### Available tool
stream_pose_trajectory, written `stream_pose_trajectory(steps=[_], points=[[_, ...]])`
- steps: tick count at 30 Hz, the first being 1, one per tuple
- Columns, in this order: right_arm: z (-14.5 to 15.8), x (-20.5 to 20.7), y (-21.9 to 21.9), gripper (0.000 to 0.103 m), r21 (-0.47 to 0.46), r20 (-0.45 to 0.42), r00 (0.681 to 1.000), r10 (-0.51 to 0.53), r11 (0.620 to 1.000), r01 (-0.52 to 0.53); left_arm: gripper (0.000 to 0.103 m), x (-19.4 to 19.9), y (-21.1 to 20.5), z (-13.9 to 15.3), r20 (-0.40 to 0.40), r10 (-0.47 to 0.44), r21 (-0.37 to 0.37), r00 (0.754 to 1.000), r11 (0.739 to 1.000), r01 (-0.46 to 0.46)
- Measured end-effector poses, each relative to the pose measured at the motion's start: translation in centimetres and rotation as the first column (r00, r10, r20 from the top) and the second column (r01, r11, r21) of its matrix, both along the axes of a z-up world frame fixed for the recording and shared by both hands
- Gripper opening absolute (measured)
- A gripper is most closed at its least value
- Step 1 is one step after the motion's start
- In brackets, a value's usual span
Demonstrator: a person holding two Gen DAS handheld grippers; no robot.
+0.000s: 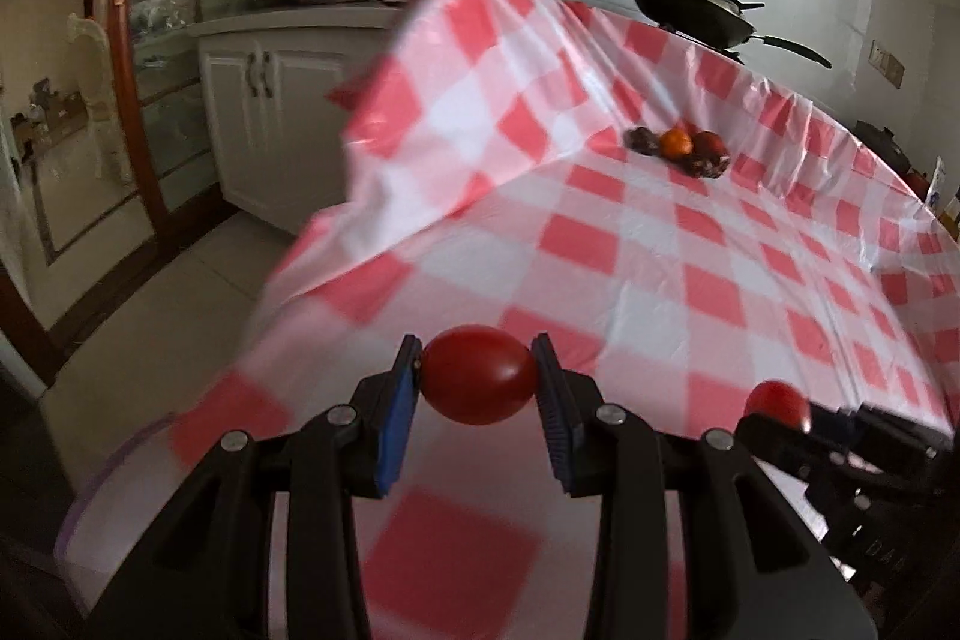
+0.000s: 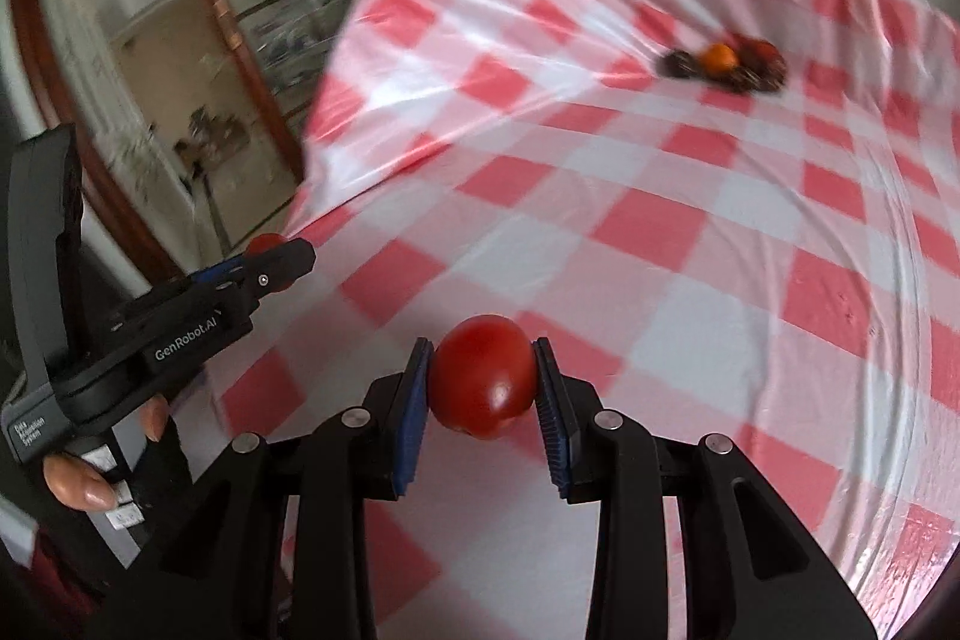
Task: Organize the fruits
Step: 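Carry both red tomatoes in both tools over the white box, then open both tools to drop the tomatoes into the box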
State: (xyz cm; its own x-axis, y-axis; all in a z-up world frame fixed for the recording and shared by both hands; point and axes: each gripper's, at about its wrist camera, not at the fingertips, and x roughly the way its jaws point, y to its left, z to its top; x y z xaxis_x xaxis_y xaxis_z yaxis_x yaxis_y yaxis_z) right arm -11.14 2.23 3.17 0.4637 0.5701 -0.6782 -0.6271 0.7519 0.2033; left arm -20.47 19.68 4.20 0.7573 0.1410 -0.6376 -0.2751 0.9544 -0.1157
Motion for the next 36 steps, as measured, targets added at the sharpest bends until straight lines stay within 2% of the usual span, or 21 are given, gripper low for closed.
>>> stream_pose_trajectory(steps=[4,9,20,23,29,32,36], points=[[0.0,-2.4,2.5,0.034,-0.044,0.033,0.997,0.076,0.996,-0.074,0.038,-3.0,1.7,0.3,0.007,0.048,0.056,0.999,0.997,-0.049],[-0.4,-5.5,5.4,0.034,-0.091,0.058,0.981,0.183,0.98,-0.178,0.038,-6.1,4.4,0.1,0.003,0.111,0.066,0.994,0.992,-0.111],[-2.0,-11.4,9.8,0.034,-0.138,0.069,0.912,0.405,0.909,-0.394,0.038,-11.7,9.6,-3.0,-0.085,0.238,0.049,0.968,0.971,-0.234],[-2.5,-12.9,10.7,0.034,-0.15,0.074,0.883,0.463,0.881,-0.449,0.038,-12.4,10.4,-3.9,-0.096,0.268,0.056,0.959,0.963,-0.264],[-5.4,-15.4,12.9,0.034,-0.259,0.051,0.83,0.555,0.81,-0.526,0.038,-12.5,11.7,-7.0,-0.166,0.305,0.061,0.938,0.952,-0.299],[-7.3,-16.4,14.0,0.034,-0.316,0.011,0.809,0.588,0.77,-0.555,0.038,-12.2,12.4,-9.2,-0.228,0.321,0.063,0.919,0.947,-0.315],[-9.8,-17.7,16.2,0.034,-0.418,-0.019,0.771,0.637,0.695,-0.585,0.038,-12.0,13.7,-12.6,-0.325,0.338,0.029,0.883,0.937,-0.348]])
